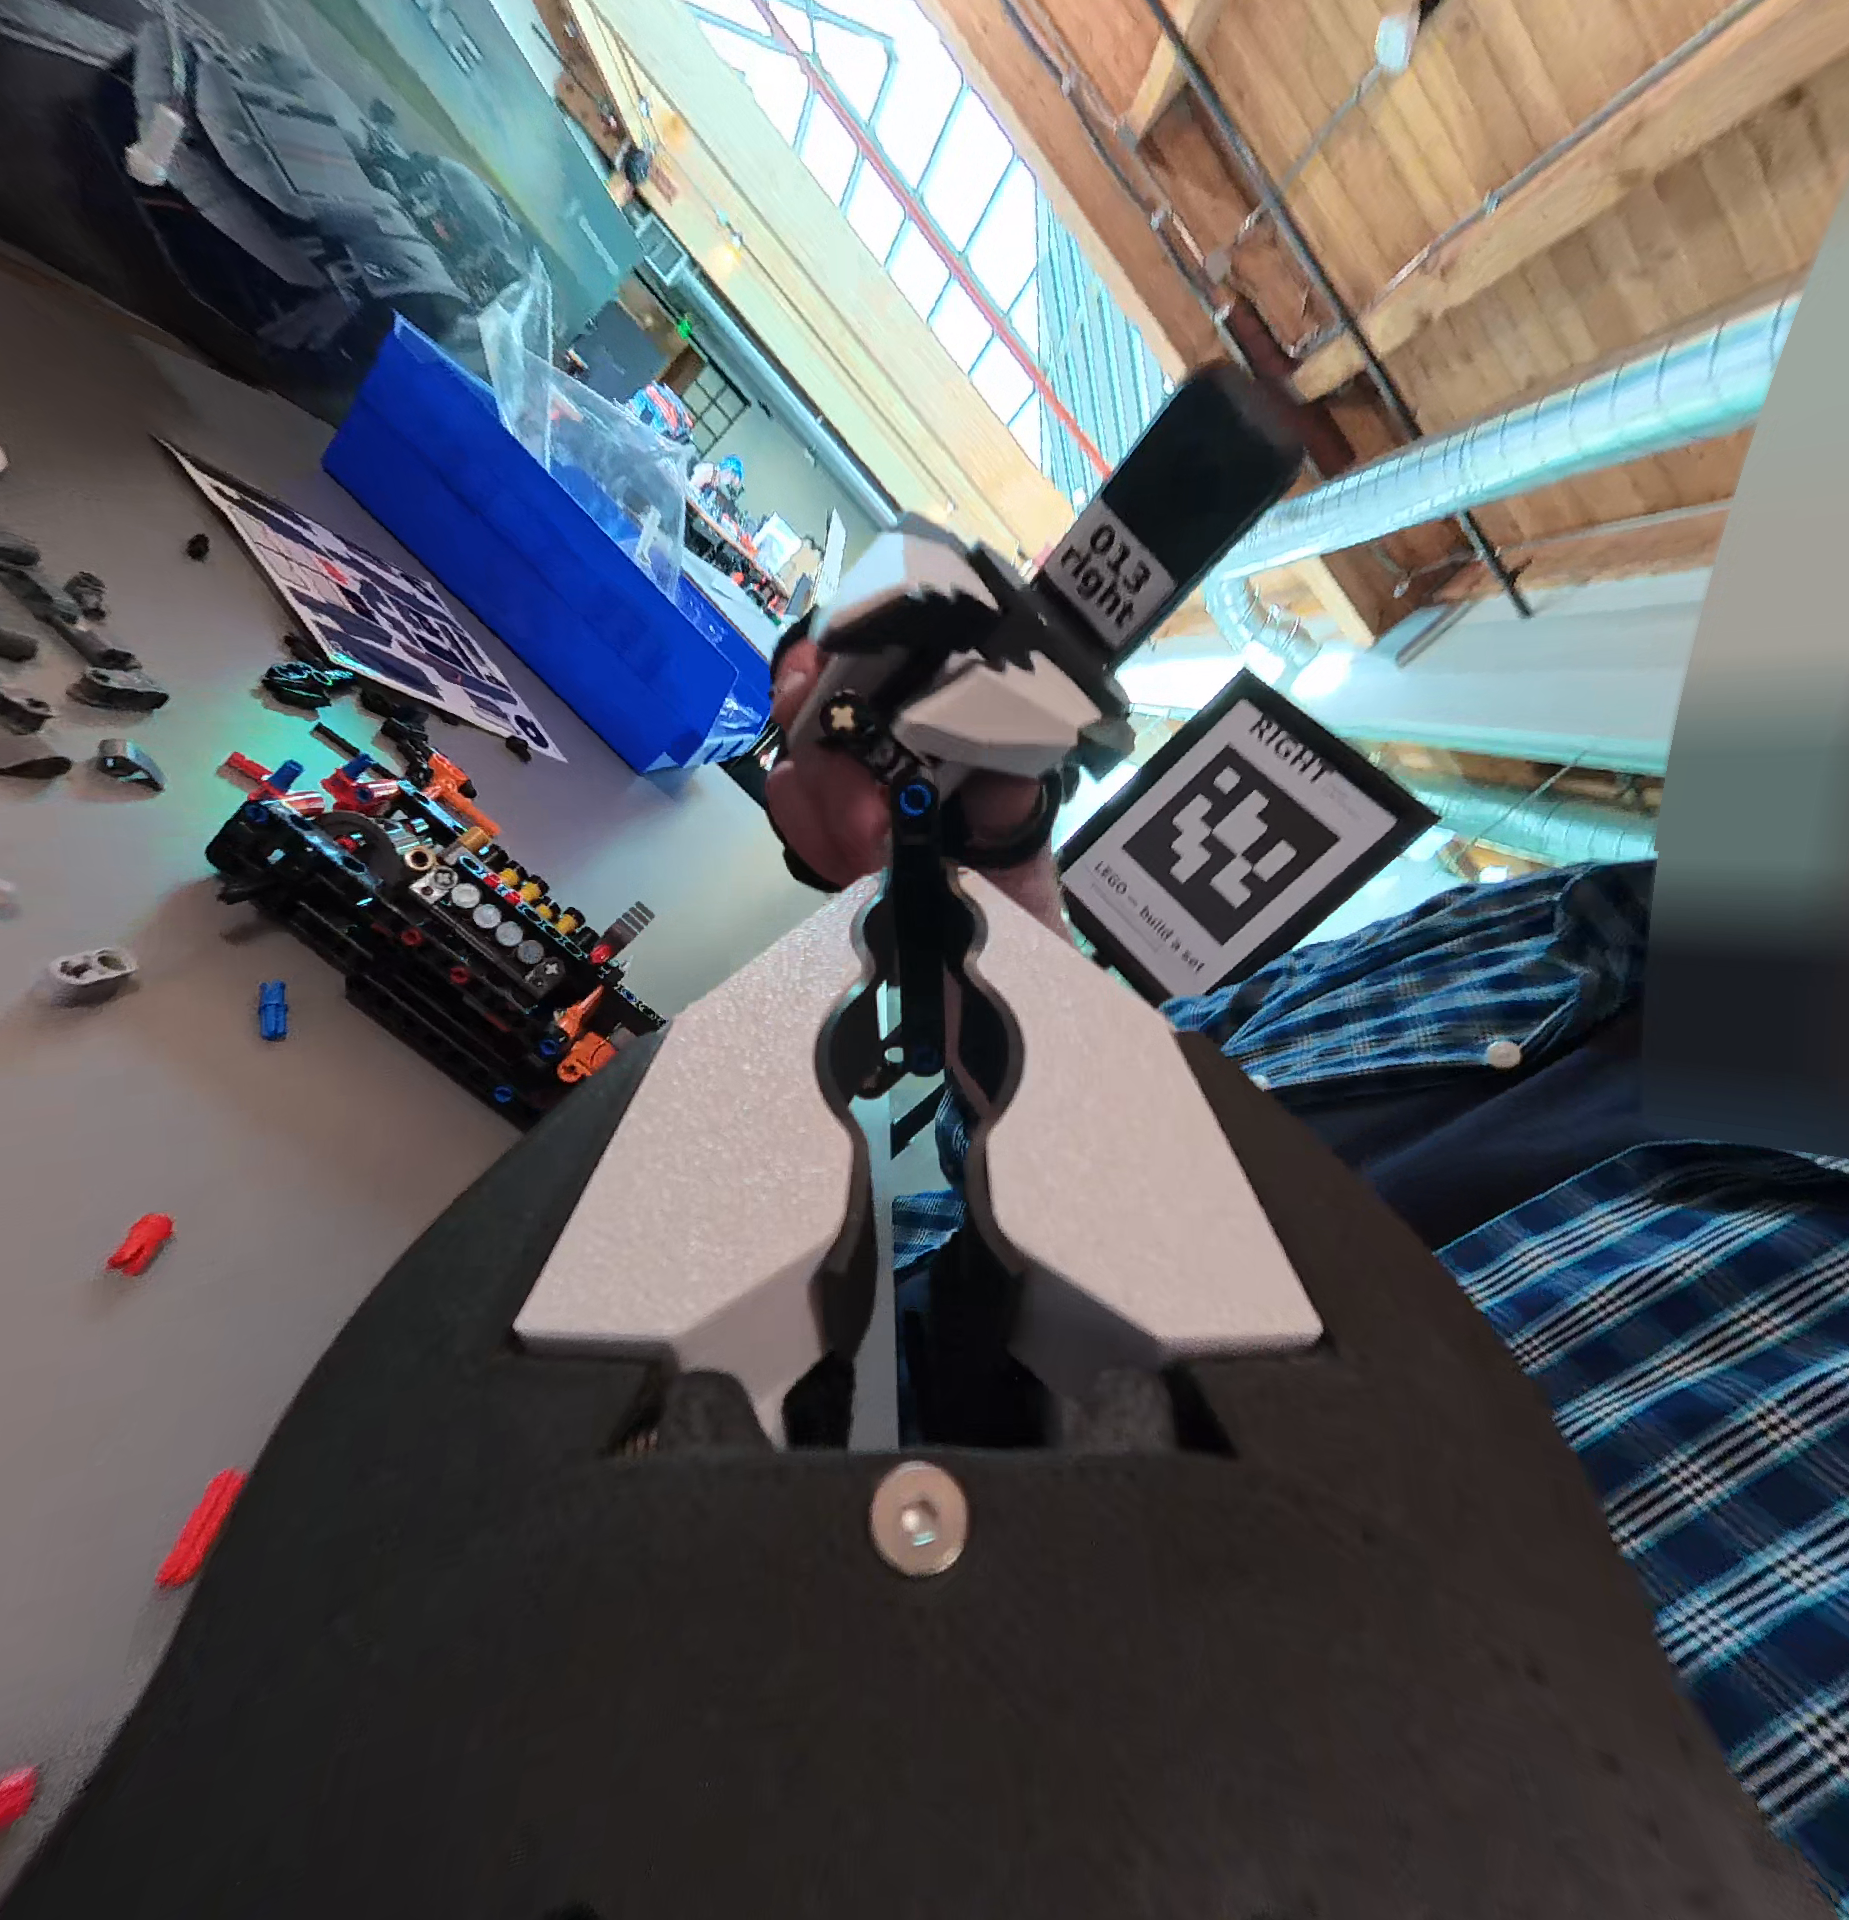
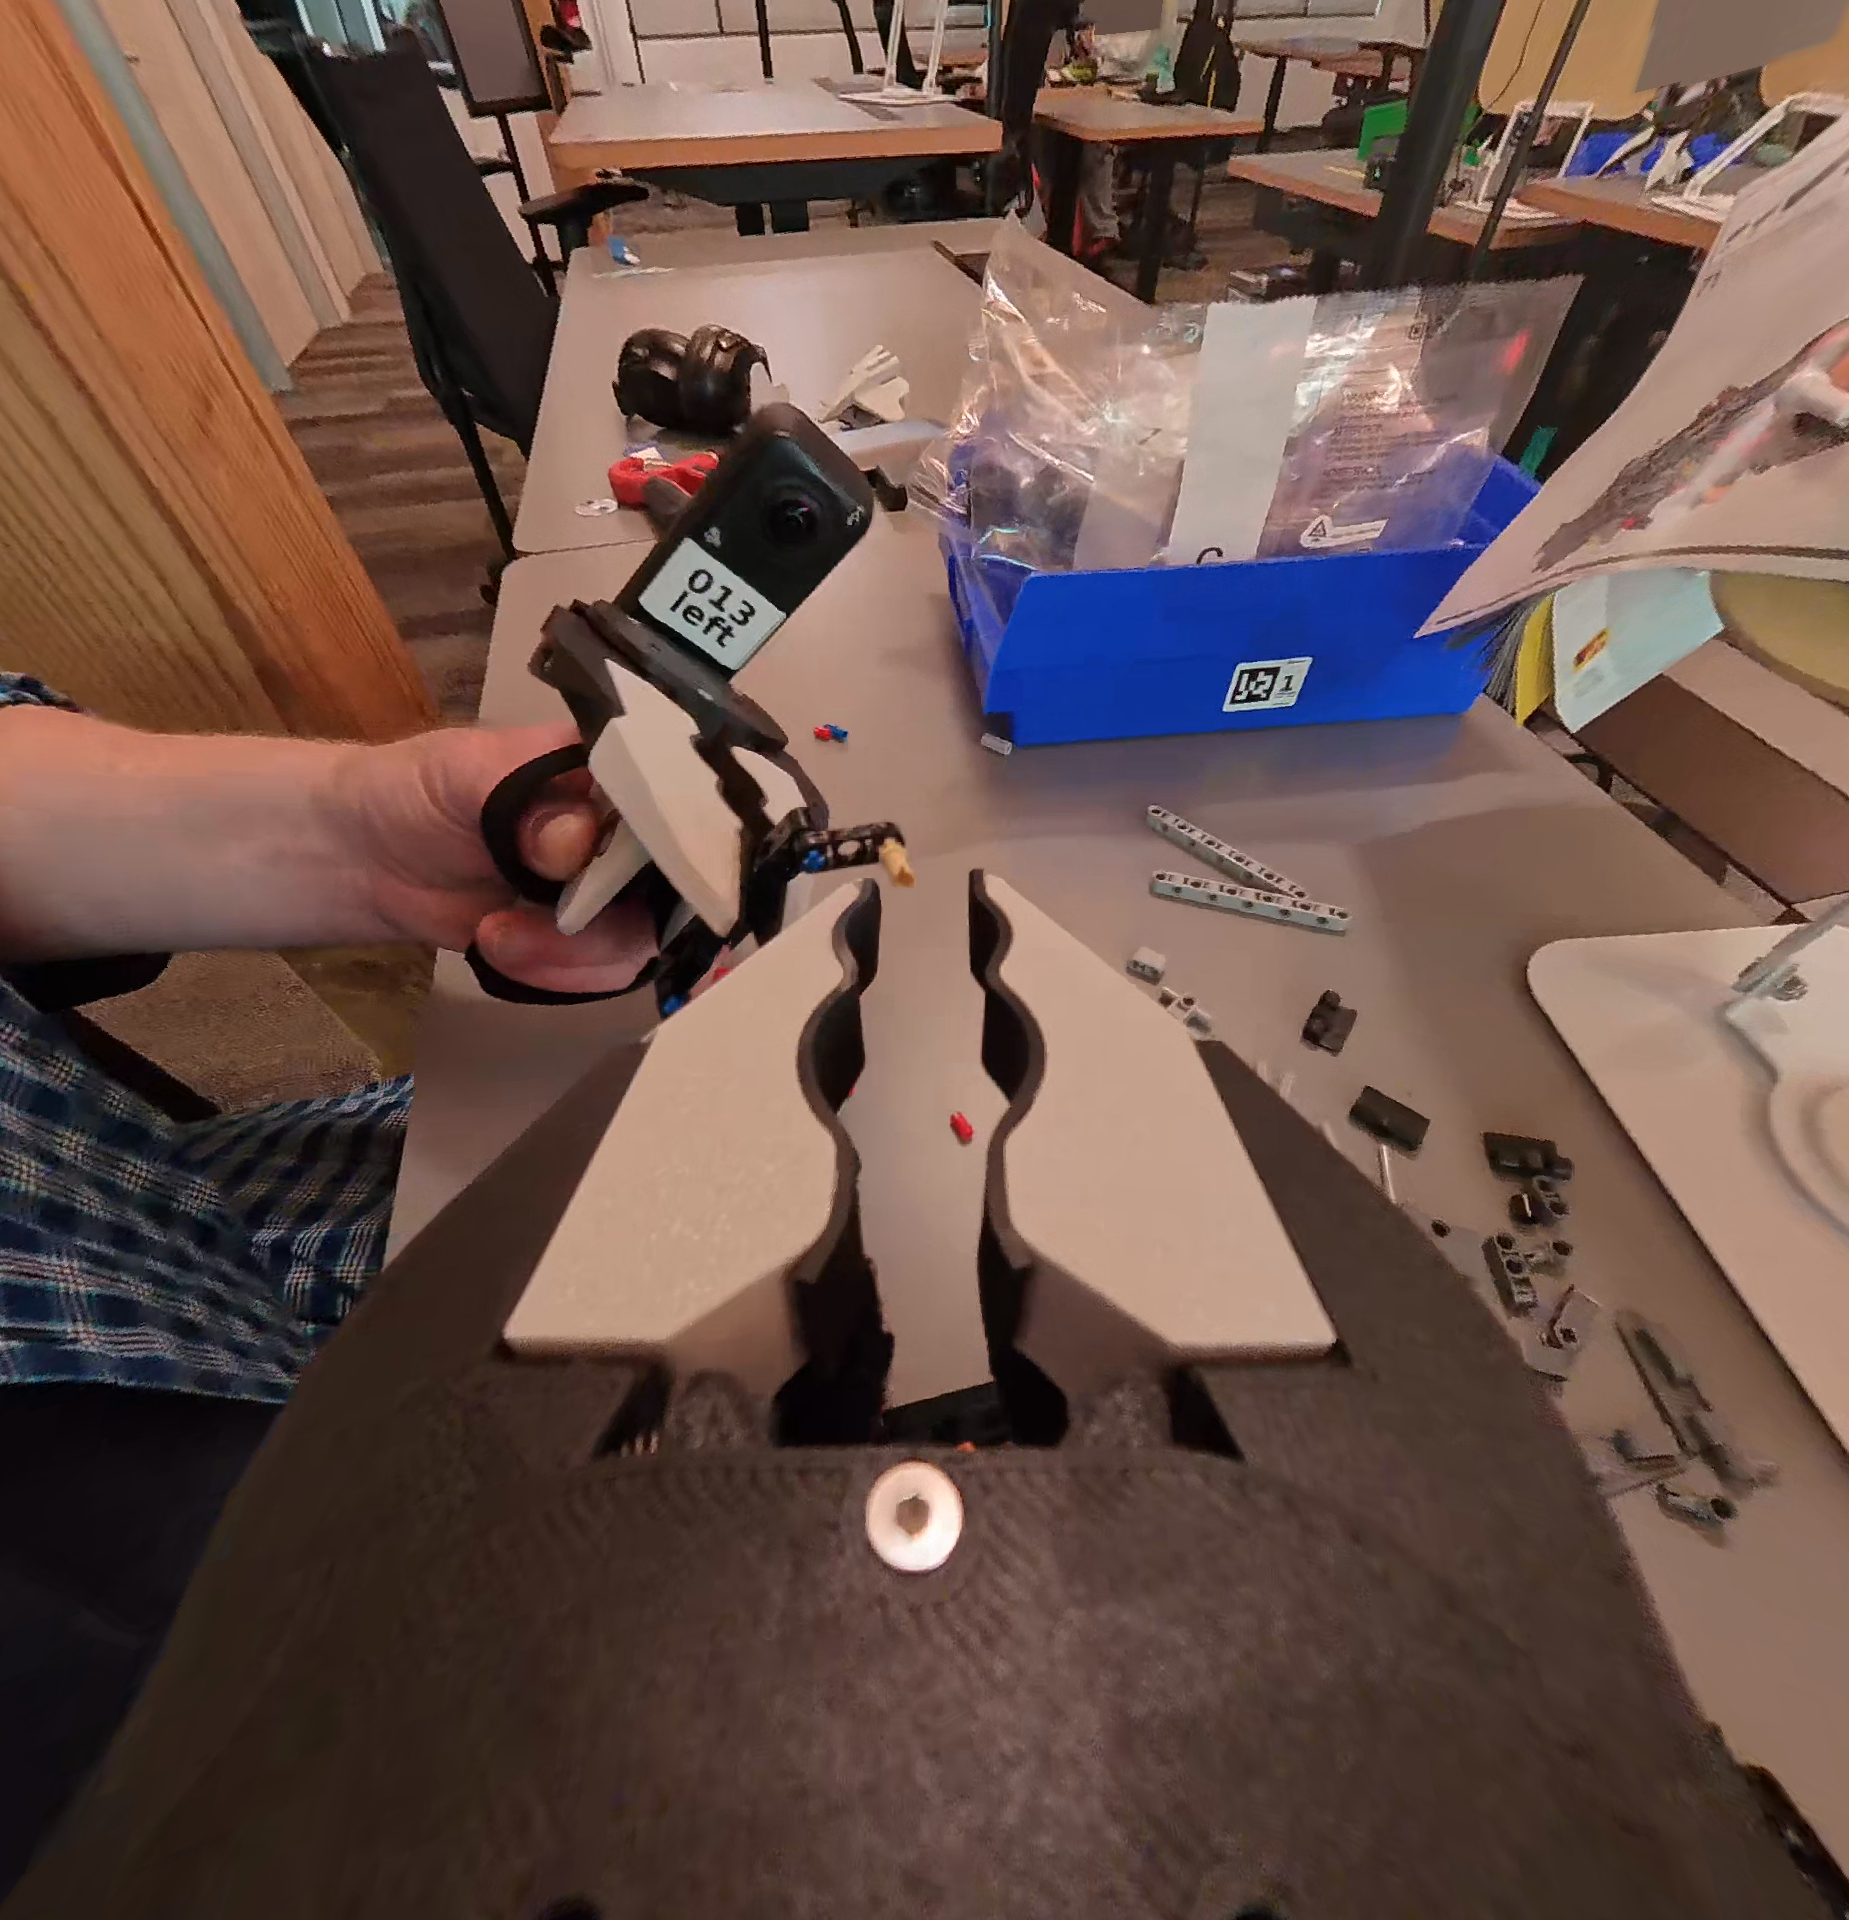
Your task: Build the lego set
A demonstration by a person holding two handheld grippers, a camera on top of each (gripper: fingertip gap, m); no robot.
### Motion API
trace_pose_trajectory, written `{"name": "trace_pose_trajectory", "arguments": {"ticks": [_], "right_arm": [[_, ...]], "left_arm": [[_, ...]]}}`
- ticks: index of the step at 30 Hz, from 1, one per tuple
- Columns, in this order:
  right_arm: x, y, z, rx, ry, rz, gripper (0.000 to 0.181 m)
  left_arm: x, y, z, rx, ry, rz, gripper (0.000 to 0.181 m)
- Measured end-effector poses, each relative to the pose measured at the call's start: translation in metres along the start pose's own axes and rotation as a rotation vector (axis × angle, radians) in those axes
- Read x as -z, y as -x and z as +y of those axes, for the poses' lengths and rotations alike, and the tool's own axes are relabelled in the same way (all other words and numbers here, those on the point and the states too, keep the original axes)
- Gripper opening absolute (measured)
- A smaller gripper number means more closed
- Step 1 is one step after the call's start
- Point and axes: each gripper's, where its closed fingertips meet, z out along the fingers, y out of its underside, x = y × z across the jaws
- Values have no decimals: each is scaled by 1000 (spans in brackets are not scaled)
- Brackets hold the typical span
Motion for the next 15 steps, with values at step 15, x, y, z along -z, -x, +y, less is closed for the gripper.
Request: {"name": "trace_pose_trajectory", "arguments": {"ticks": [15], "right_arm": [[1, 11, 4, -78, -22, -147, 1]], "left_arm": [[-10, -3, 8, -51, 61, 10, 7]]}}
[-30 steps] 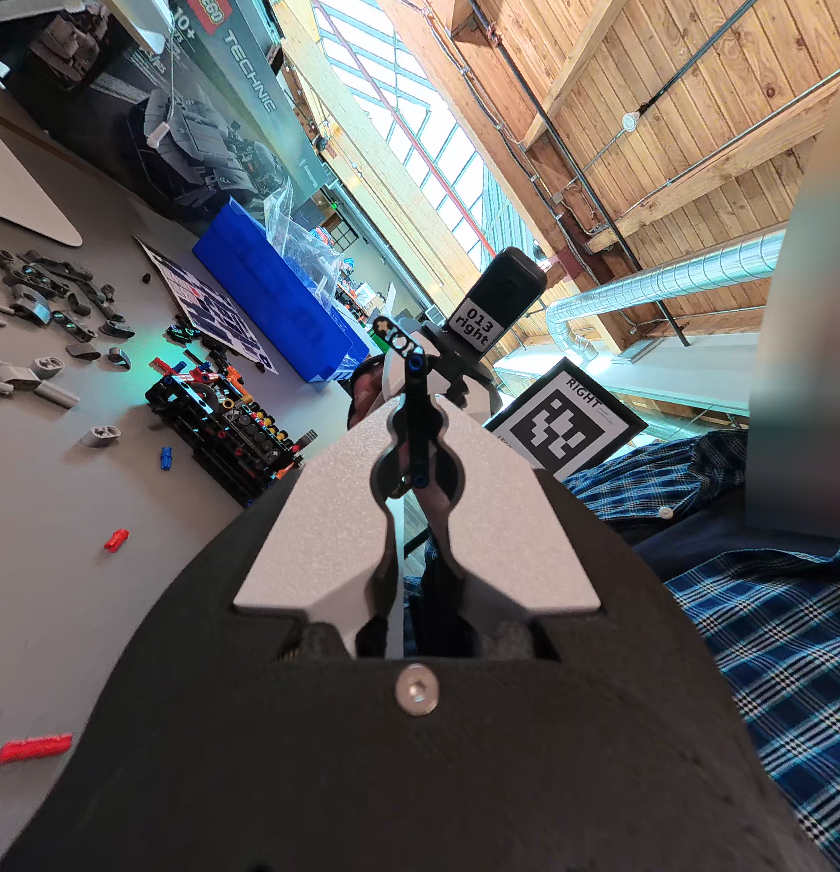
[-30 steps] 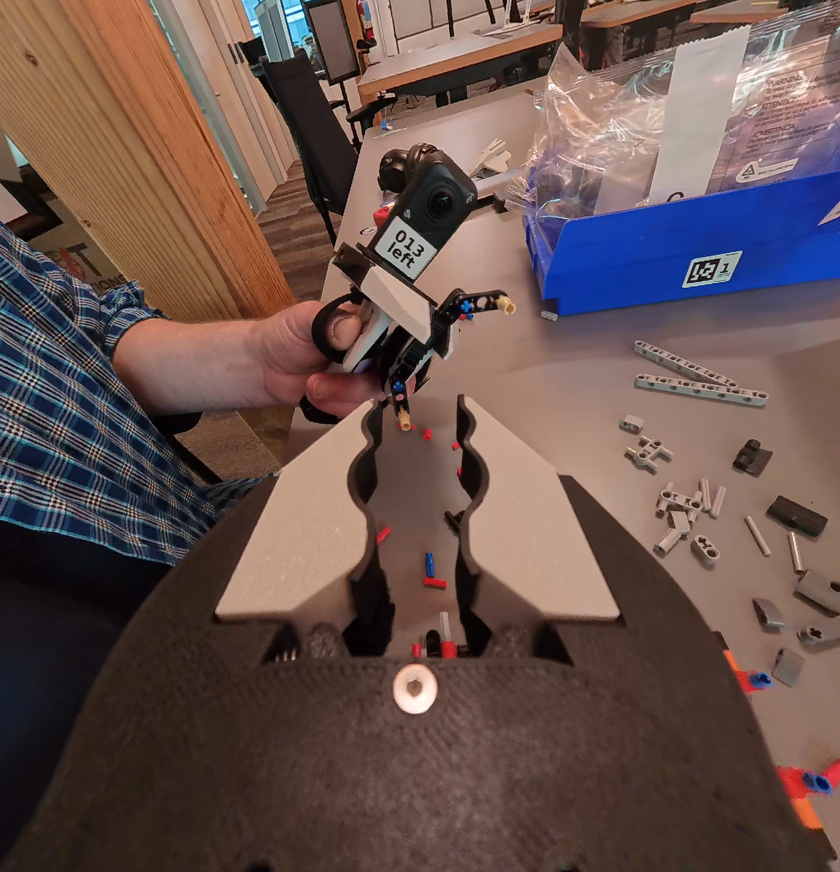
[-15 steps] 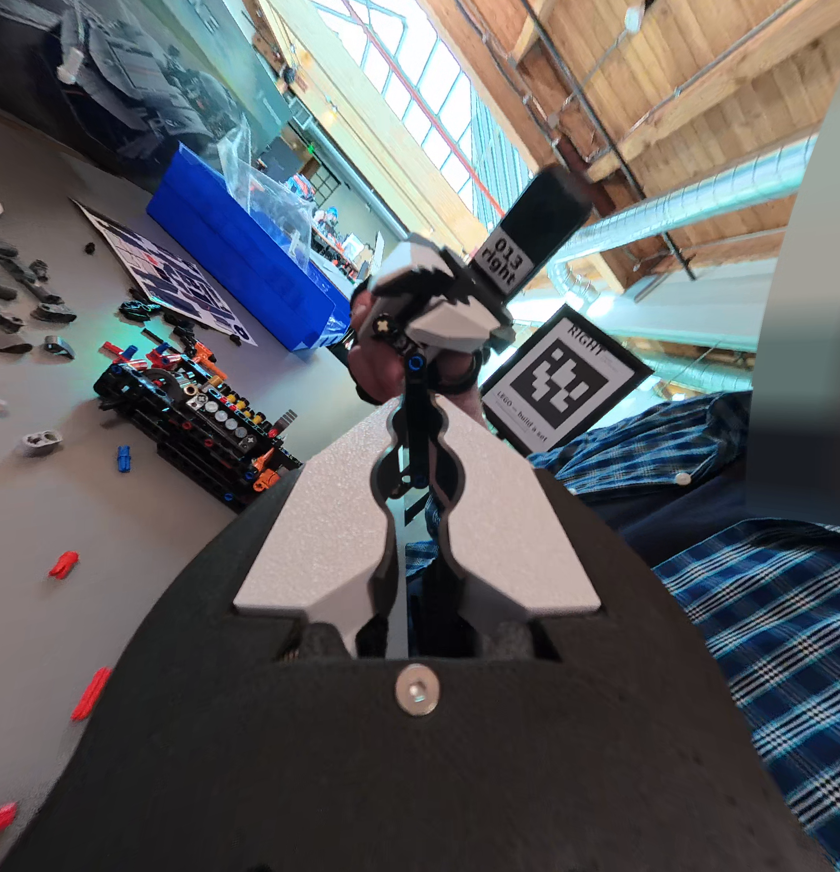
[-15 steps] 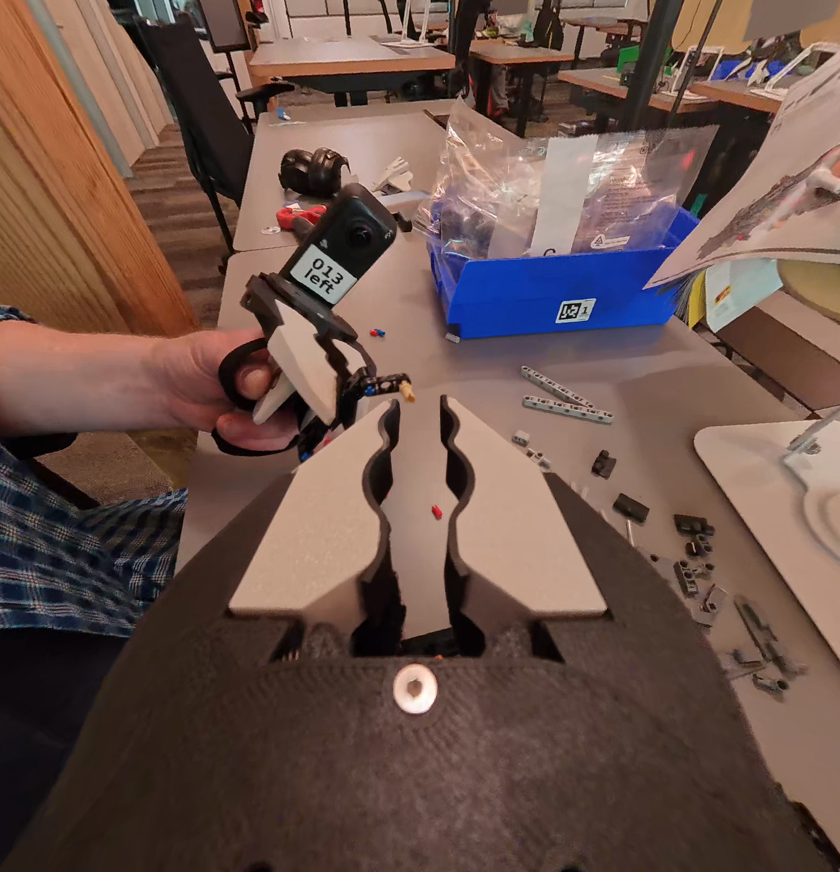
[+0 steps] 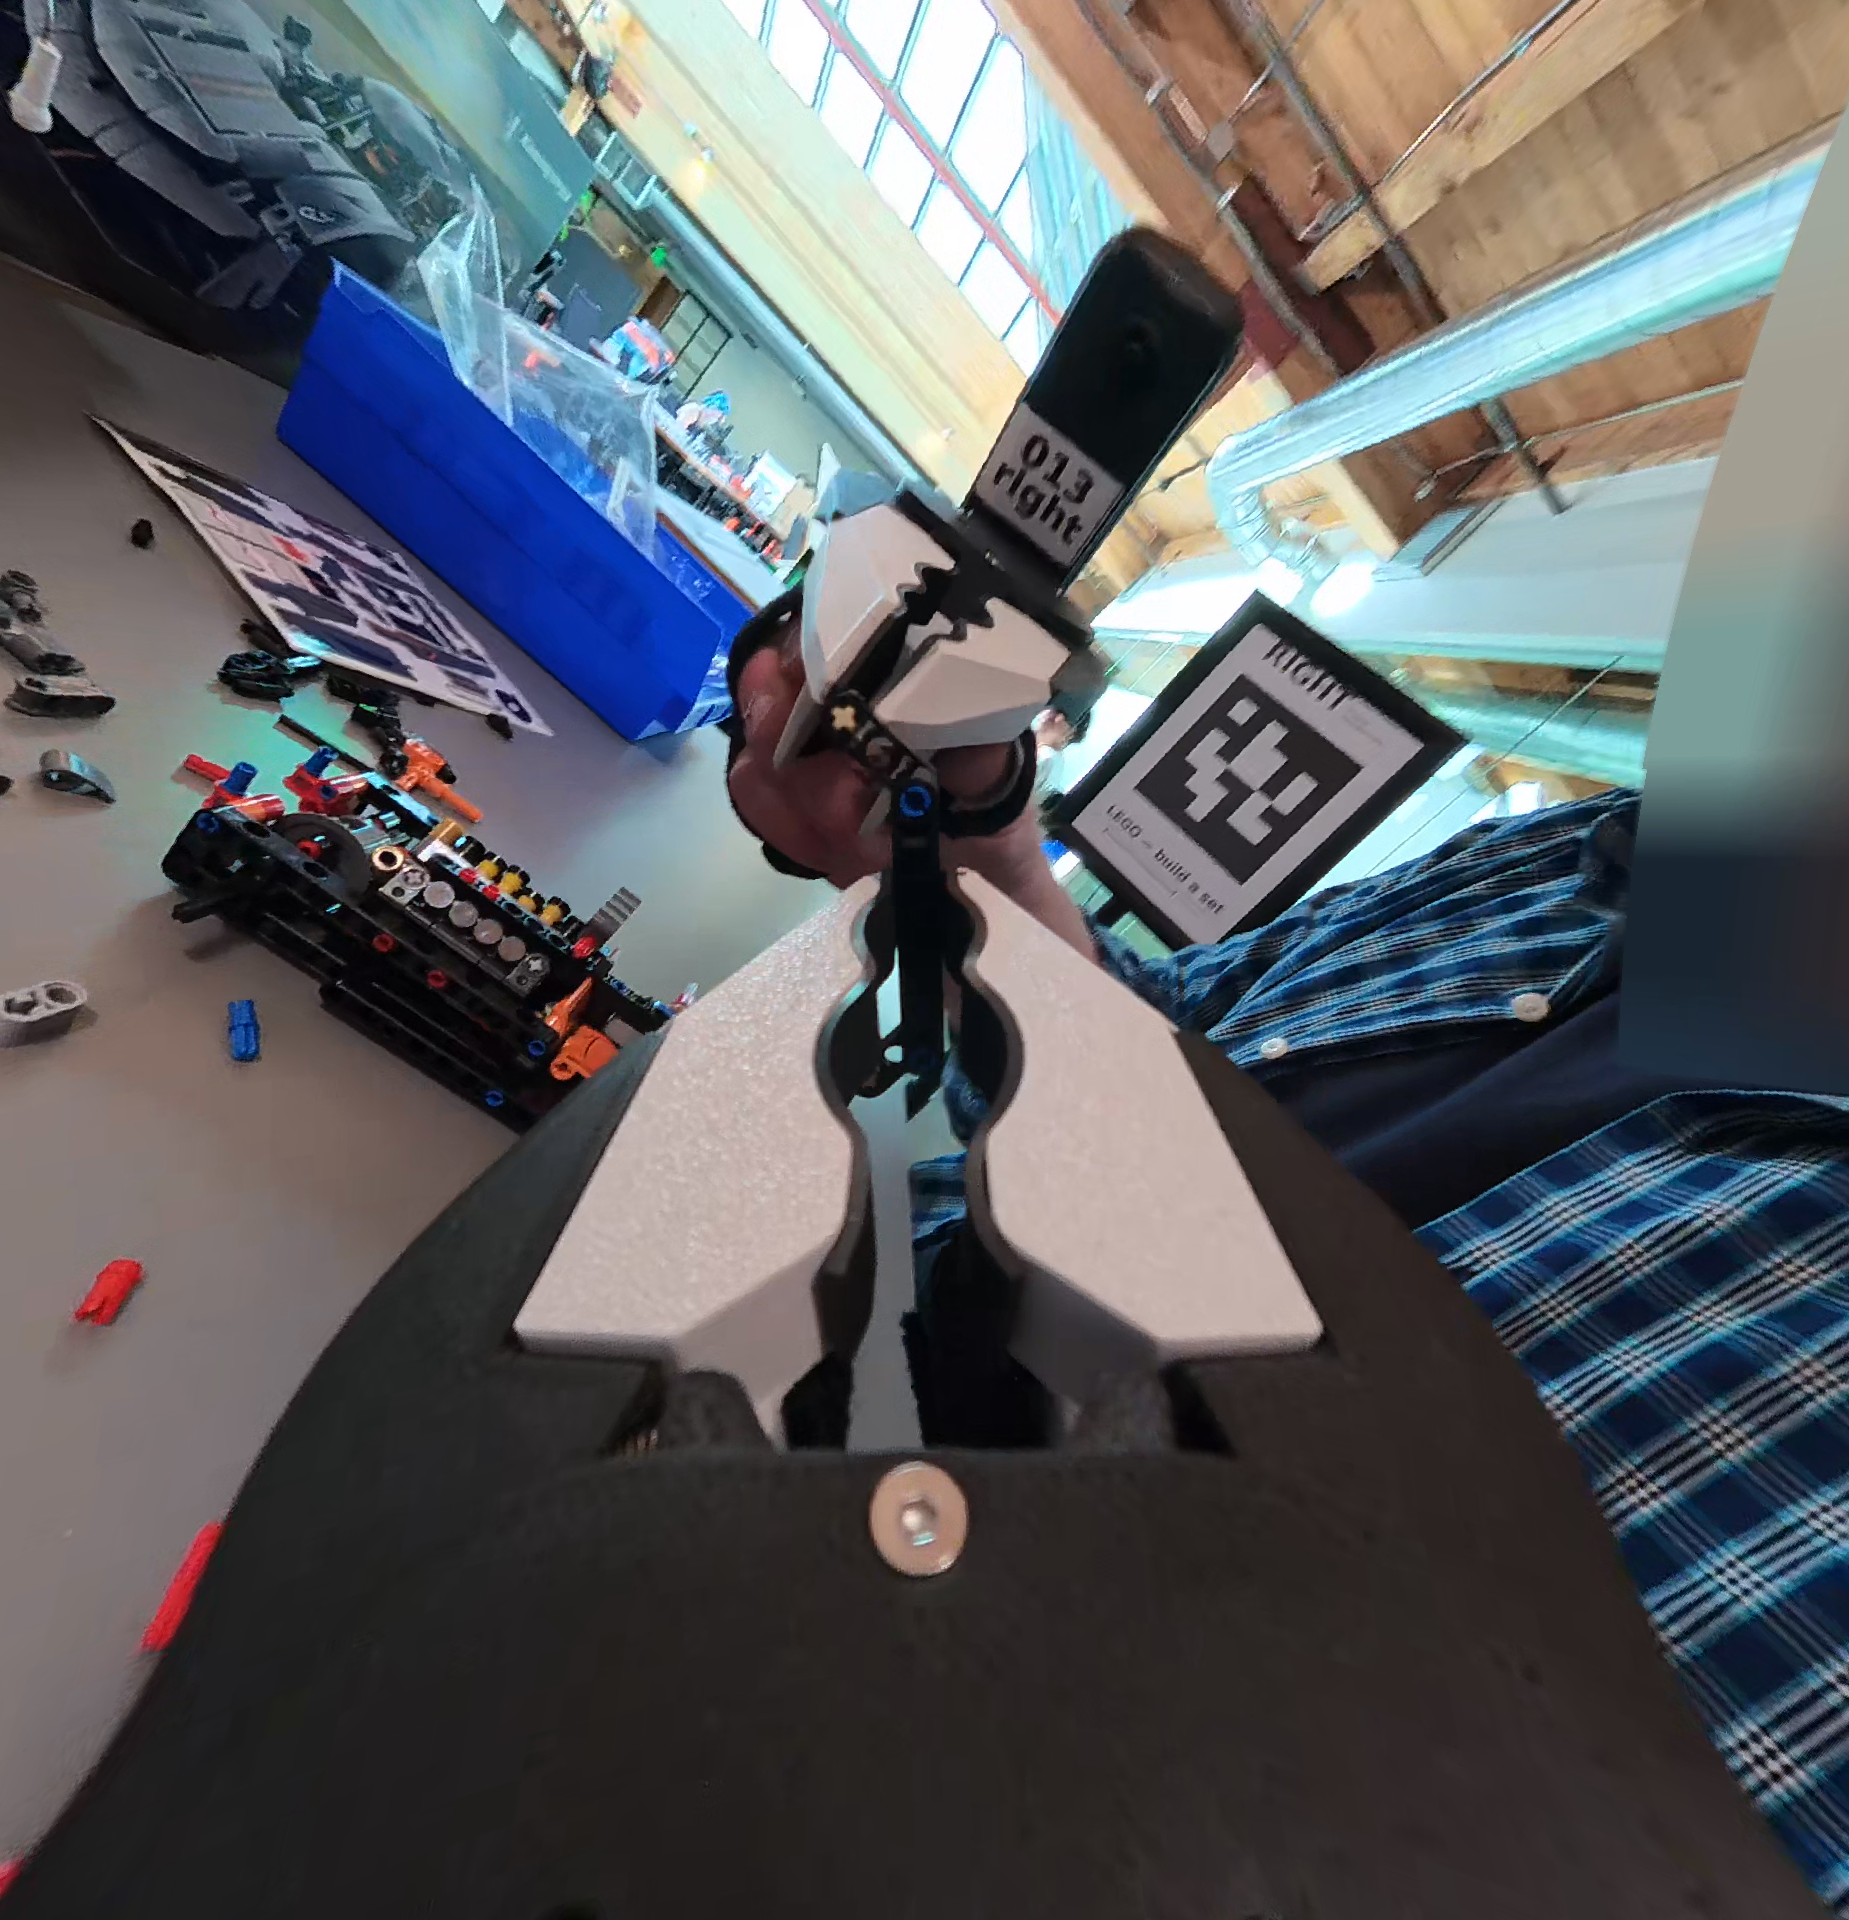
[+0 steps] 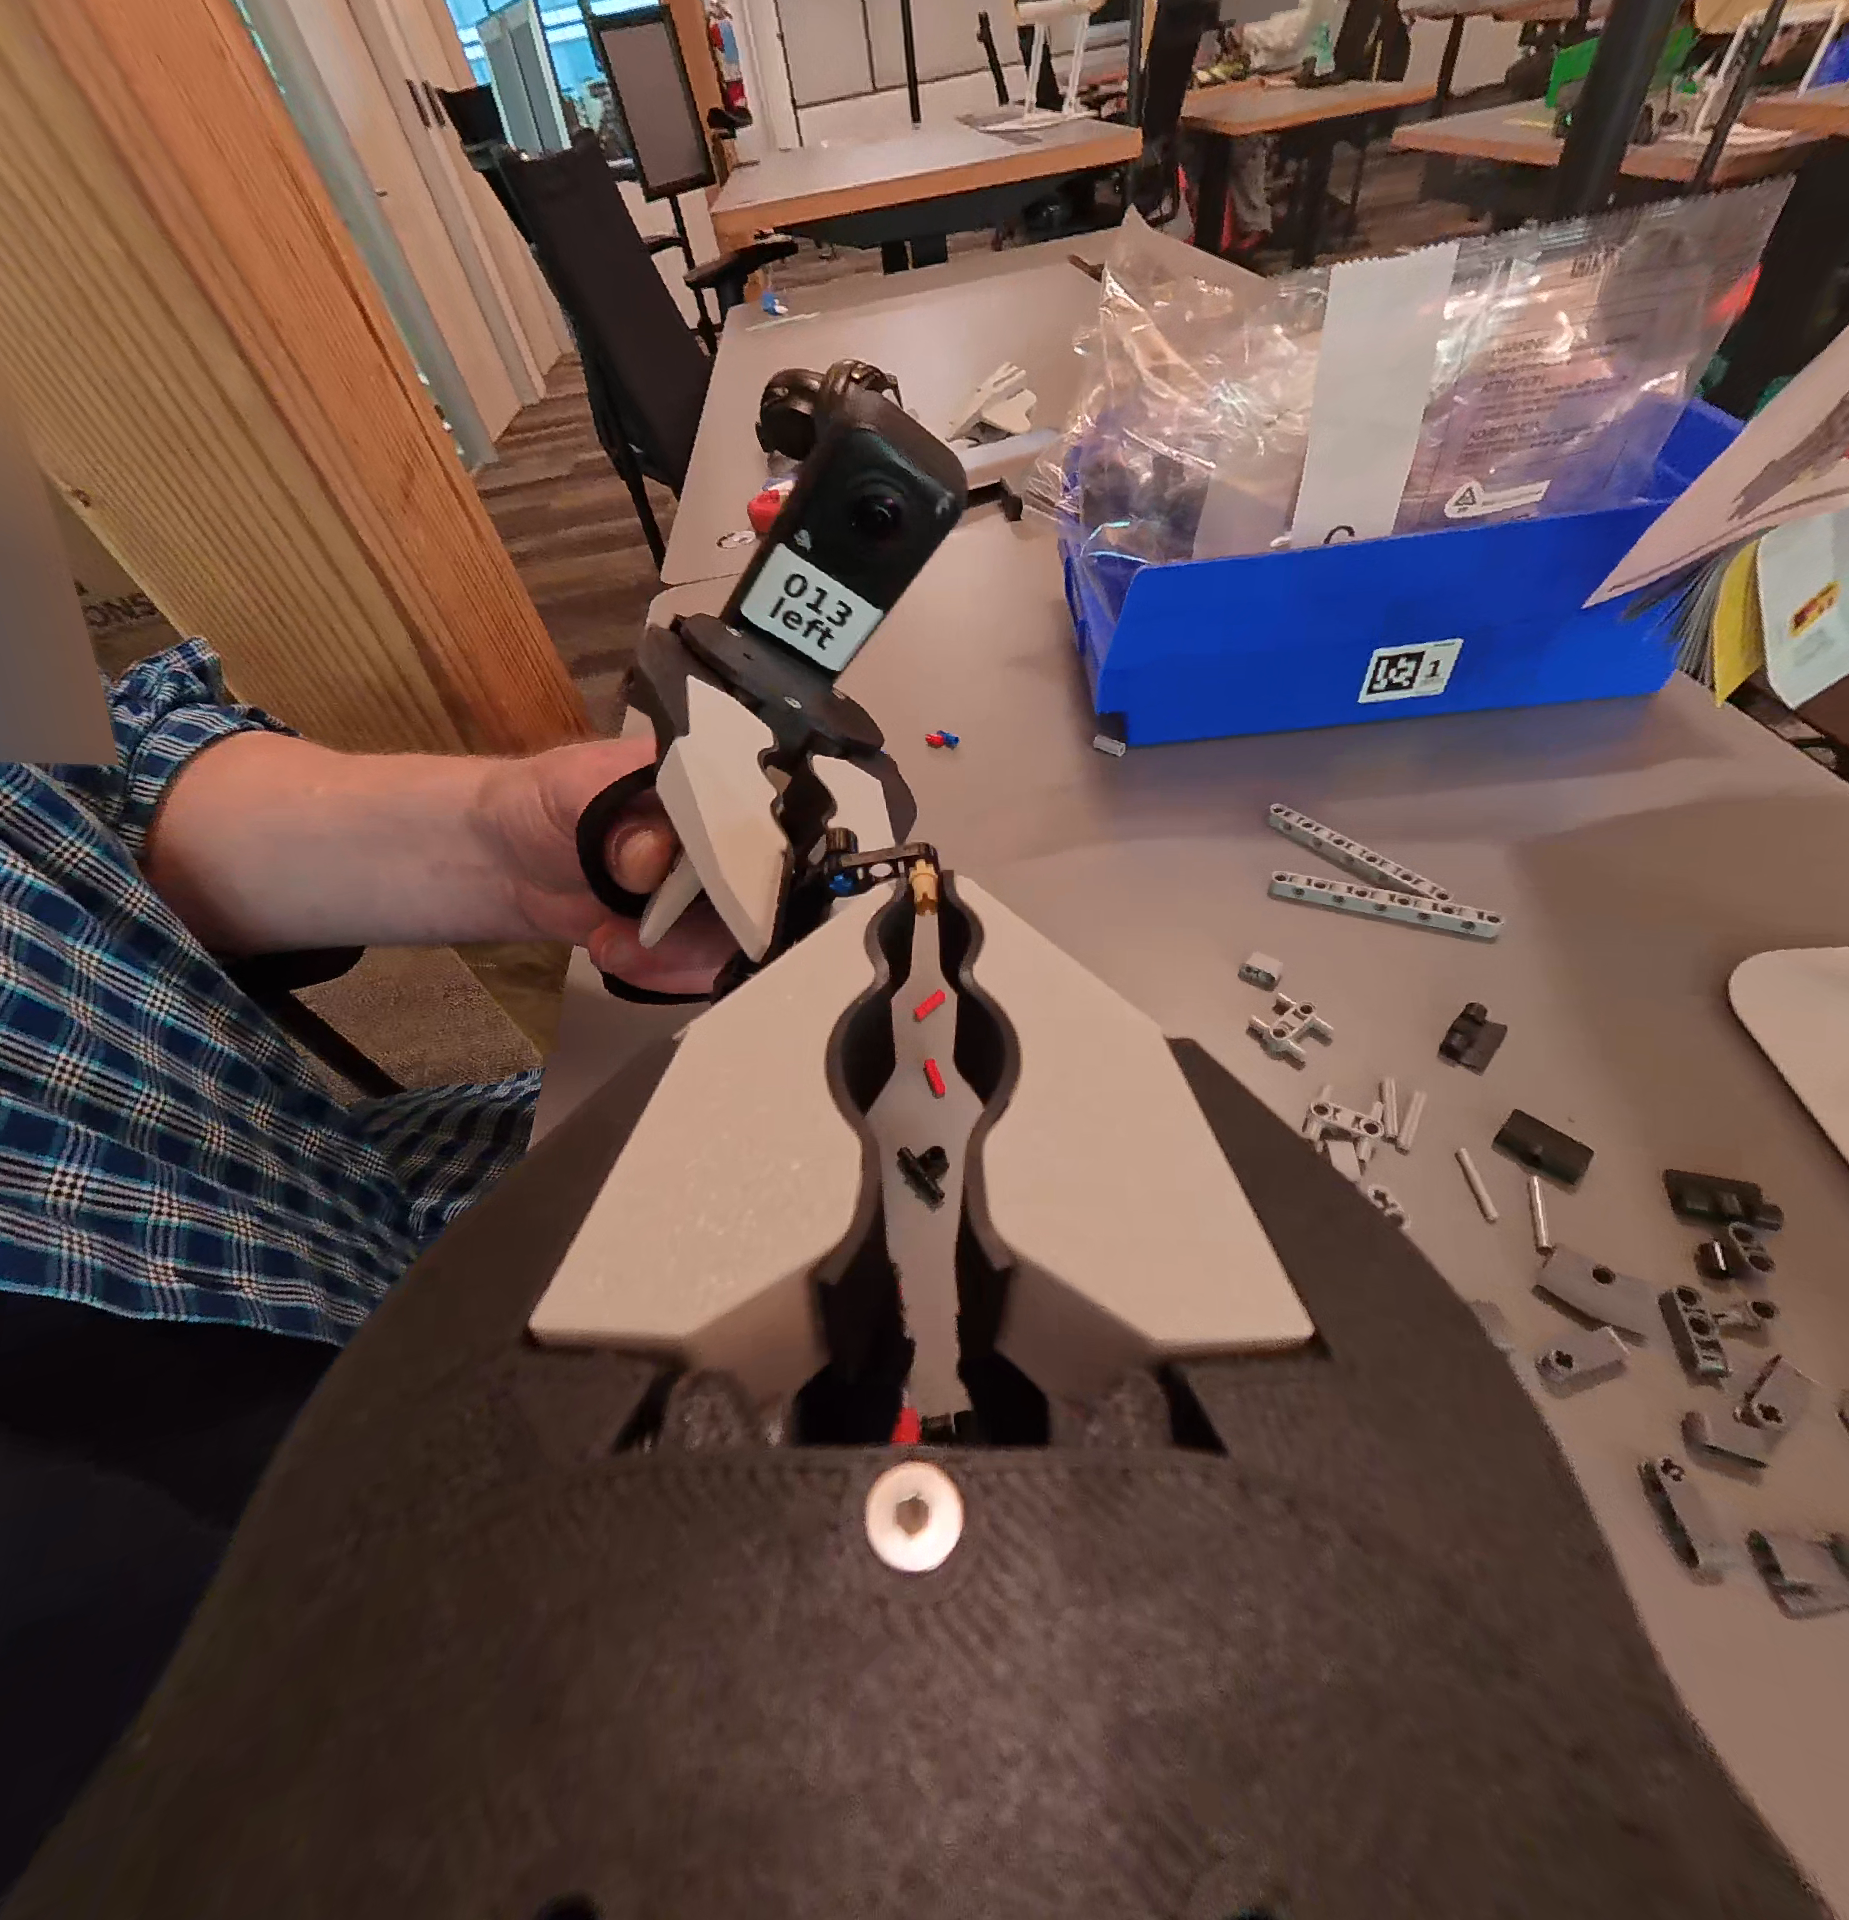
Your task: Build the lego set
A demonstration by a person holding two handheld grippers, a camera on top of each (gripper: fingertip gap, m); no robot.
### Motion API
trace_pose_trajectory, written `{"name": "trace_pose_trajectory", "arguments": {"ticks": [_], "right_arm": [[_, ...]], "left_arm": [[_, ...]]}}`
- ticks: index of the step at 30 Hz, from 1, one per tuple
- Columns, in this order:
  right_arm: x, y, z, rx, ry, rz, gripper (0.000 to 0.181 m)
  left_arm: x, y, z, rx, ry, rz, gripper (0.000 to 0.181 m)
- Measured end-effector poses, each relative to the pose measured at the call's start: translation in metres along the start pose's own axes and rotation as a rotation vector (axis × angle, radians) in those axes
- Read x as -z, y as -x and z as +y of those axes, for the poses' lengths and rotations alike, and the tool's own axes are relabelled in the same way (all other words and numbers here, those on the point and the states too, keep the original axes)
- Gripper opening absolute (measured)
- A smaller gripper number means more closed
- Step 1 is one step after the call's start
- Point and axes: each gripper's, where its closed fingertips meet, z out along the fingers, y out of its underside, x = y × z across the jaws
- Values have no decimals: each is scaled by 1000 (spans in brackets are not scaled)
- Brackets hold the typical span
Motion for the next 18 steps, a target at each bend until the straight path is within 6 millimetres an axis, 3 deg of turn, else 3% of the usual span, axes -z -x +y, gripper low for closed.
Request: {"name": "trace_pose_trajectory", "arguments": {"ticks": [8, 18], "right_arm": [[0, 6, -1, 183, 49, -2, 1], [-10, 20, 1, 476, 107, 20, 1]], "left_arm": [[16, -5, -21, 43, -81, 69, 40], [5, -8, -13, 154, -61, 166, 9]]}}
